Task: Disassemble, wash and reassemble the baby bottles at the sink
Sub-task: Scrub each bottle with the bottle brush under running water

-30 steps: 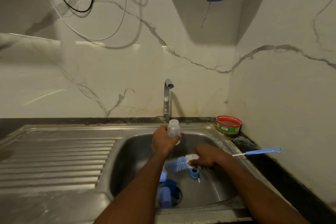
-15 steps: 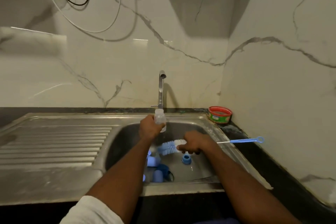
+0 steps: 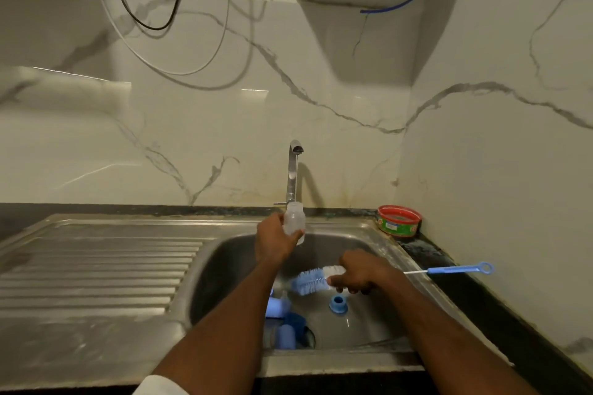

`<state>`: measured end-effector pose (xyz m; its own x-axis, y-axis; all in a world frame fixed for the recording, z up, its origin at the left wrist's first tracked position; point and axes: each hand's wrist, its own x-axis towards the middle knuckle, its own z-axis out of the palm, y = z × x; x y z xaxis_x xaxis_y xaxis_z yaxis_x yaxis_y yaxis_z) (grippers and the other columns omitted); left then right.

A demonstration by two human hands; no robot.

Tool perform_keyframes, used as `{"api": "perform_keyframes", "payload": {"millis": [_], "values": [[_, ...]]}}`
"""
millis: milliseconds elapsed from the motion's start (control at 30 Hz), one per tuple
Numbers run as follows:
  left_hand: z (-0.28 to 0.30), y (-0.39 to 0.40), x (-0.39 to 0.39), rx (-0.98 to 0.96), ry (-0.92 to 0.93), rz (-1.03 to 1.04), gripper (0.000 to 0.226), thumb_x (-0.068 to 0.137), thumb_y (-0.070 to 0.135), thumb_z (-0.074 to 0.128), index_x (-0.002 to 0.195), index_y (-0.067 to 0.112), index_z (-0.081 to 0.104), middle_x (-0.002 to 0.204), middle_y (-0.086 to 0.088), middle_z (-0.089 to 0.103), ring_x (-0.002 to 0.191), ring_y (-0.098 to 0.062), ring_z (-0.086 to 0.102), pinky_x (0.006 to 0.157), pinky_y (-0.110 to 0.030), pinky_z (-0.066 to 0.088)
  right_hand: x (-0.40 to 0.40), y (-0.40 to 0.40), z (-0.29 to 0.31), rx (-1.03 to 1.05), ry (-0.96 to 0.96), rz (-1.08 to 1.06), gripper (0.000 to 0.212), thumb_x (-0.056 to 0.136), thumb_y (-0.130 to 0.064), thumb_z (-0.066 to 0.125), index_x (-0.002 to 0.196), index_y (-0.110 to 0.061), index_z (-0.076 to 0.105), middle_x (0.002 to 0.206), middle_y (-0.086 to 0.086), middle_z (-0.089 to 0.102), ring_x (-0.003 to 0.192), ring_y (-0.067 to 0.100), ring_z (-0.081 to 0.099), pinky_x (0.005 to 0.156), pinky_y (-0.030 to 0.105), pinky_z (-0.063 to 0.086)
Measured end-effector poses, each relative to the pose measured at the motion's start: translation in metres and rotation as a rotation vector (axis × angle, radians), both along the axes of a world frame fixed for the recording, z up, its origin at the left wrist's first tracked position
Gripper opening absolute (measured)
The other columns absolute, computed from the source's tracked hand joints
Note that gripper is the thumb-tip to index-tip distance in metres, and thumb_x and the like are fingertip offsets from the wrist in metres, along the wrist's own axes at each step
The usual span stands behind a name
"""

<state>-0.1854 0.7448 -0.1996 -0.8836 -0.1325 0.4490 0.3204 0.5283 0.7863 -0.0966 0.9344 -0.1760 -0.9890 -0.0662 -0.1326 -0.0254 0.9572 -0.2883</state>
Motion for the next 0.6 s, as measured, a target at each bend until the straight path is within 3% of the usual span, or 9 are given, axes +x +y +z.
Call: {"api": "perform_keyframes", "payload": {"millis": [67,167,600], "values": [[0.0017,-0.0002,0.0021,0.042,0.038,0.027,0.051,0.080,0.042,0.083,0.121,0.020,0.063,0.112,0.007,0.066,0.098,-0.010,0.062,0.089,-0.032,0.056,0.0004,0.0001,-0.0002,-0.012,0.007,0.005,0.021,0.098,-0.039,0.063,0.099,-0.018,0.065,0.077,-0.007,0.066,0.063,0.005,0.062,0.051,0.019,0.048],[-0.0051,-0.0046,0.0024,-0.131,-0.062,0.028,0.047,0.083,0.049,0.078,0.119,0.024,0.062,0.114,0.004,0.069,0.099,-0.011,0.063,0.090,-0.034,0.054,0.0024,-0.0013,-0.0008,-0.008,-0.007,0.009,0.020,0.099,-0.039,0.062,0.103,-0.019,0.060,0.078,-0.009,0.064,0.064,0.004,0.060,0.054,0.019,0.048],[-0.0032,-0.0050,0.0095,-0.294,-0.089,0.092,0.047,0.081,0.050,0.079,0.116,0.023,0.063,0.108,0.005,0.068,0.096,-0.011,0.063,0.085,-0.028,0.053,0.0062,-0.0026,0.0025,-0.014,-0.036,0.015,0.020,0.099,-0.038,0.062,0.101,-0.018,0.063,0.085,-0.003,0.069,0.067,0.007,0.062,0.056,0.020,0.050]]}}
